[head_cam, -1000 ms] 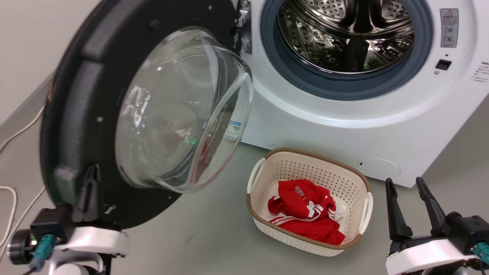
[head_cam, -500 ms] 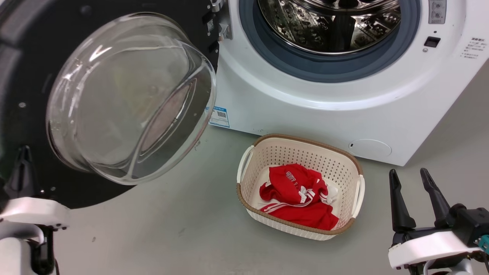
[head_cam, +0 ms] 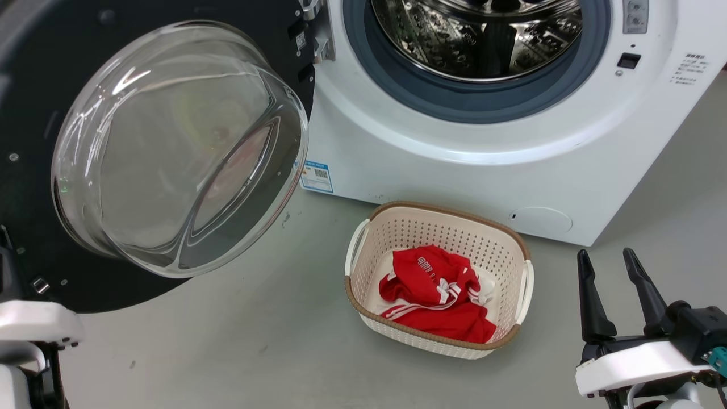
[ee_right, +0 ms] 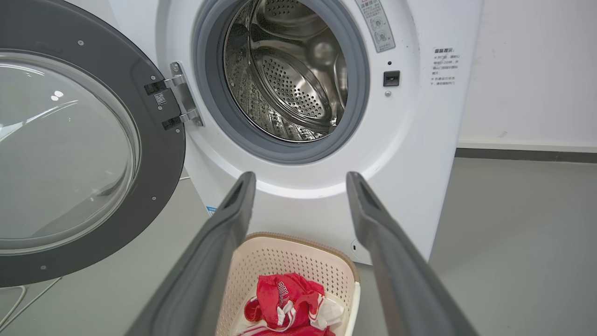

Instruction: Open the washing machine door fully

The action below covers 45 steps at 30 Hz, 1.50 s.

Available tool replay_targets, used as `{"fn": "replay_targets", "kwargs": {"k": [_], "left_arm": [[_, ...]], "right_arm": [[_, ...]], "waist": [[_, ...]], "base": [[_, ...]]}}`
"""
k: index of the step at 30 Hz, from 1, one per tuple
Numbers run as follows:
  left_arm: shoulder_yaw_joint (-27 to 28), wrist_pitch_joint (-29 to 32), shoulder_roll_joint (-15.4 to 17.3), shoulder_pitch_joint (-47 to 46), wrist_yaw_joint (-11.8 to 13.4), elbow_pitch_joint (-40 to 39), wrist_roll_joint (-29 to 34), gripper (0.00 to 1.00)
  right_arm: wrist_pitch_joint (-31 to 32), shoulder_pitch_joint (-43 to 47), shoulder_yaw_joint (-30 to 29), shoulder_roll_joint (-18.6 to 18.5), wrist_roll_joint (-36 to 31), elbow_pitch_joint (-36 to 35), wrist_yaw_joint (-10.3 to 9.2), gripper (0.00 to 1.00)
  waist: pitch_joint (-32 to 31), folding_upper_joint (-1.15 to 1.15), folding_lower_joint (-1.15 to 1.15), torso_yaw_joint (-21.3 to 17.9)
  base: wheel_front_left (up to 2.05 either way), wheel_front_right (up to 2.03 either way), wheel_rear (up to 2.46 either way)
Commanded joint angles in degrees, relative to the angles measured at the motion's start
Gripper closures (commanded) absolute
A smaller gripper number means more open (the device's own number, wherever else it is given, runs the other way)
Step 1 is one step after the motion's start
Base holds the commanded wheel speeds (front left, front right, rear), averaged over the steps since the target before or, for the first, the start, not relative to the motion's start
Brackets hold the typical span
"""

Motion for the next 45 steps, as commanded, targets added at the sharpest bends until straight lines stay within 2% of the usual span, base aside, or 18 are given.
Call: {"fn": "replay_targets", "kwargs": {"k": [1,10,12,13,14,19,23,34,45], "left_arm": [[0.46,-0.14,-0.54,1.41,0.21,-1.42,0.52,1.0],[0.48,-0.14,-7.18,11.56,0.04,-11.05,3.17,1.0],[0.04,-0.14,-9.03,13.64,-0.06,-12.79,3.42,0.59],[-0.39,-0.14,-10.28,14.77,-0.17,-13.42,3.39,0.17],[-0.89,-0.14,-11.4,15.6,-0.27,-14.08,3.48,0.0],[-3.36,-0.14,-14.55,17.71,-0.5,-16.45,4.14,0.0],[-6.36,-0.14,-15.74,17.62,-0.74,-17.8,4.81,0.0],[-14.24,-0.14,-16.45,15.0,-1.7,-18.53,7.78,0.0],[-14.47,-0.14,-16.02,13.99,-1.78,-16.07,8.39,0.0]], "right_arm": [[-0.52,-0.2,-0.06,0.06,0.33,0.21,-0.02,0.0],[-1.61,1.02,0.56,0.06,1.06,1.38,-0.02,0.0],[-1.81,1.06,0.66,0.06,0.8,1.53,-0.02,0.0],[-1.92,1.13,0.74,0.06,0.7,1.54,-0.02,0.0],[-1.93,1.17,0.75,0.06,0.61,1.52,-0.02,0.0],[-2.23,1.28,1.15,0.06,0.5,1.99,-0.02,0.0],[-2.5,1.07,1.21,0.06,-0.09,1.86,-0.02,0.0],[-1.97,0.51,2.56,0.06,-2.85,0.42,-0.02,0.0],[-0.37,1.81,2.69,0.07,-4.5,-0.31,-0.02,0.0]], "waist": [[-0.73,0.0,-0.01,-0.23],[-4.02,0.0,-0.01,-1.7],[-4.41,0.0,-0.01,-2.13],[-4.54,0.0,-0.01,-2.38],[-4.61,0.0,-0.01,-2.6],[-5.17,0.0,-0.01,-3.98],[-5.59,0.0,-0.01,-5.54],[-6.93,0.0,-0.01,-11.79],[-7.31,0.0,-0.01,-15.47]], "base": [[0.0,0.0,0.0],[0.0,0.0,0.0],[0.0,0.0,0.0],[0.0,0.0,0.0],[0.0,0.0,0.0],[0.0,0.0,0.0],[0.0,0.0,0.0],[0.0,0.0,0.0],[0.0,0.0,0.0]]}}
